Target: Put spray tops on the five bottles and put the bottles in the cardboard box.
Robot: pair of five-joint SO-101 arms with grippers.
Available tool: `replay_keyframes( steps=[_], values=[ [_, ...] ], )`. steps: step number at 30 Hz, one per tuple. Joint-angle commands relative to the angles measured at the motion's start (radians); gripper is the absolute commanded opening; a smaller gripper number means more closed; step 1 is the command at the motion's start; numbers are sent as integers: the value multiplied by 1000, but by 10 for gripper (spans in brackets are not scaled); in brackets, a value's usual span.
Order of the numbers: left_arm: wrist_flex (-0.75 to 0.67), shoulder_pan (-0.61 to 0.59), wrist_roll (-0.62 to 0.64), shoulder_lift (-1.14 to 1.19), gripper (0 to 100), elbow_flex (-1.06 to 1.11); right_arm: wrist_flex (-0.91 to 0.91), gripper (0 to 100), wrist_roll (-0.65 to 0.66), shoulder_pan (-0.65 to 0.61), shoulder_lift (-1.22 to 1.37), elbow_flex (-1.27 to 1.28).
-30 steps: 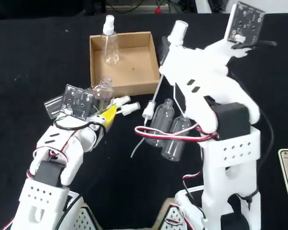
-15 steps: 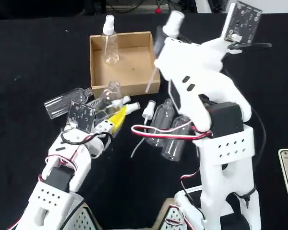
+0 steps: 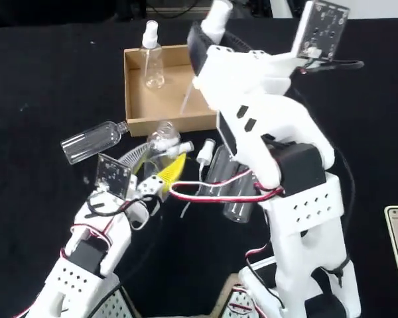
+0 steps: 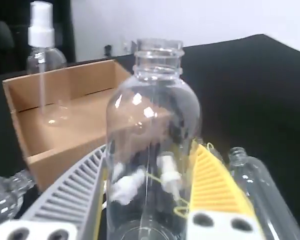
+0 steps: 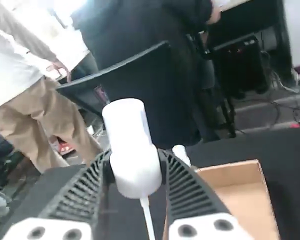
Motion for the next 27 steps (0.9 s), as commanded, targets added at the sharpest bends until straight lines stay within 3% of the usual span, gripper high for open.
replay_keyframes(
  steps=[1, 10, 16, 27],
  values=[
    [-37, 30, 0, -12, 170, -10, -32, 11, 60, -17, -33, -5],
    [-46, 25, 6, -14, 167, -8, -34, 11, 64, -58, -35, 50],
    [-164, 27, 0, -6, 170, 59, -75, 11, 71, -98, -35, 50],
    [-160, 25, 8, -6, 167, 70, -84, 11, 72, -98, -36, -19]
  ],
)
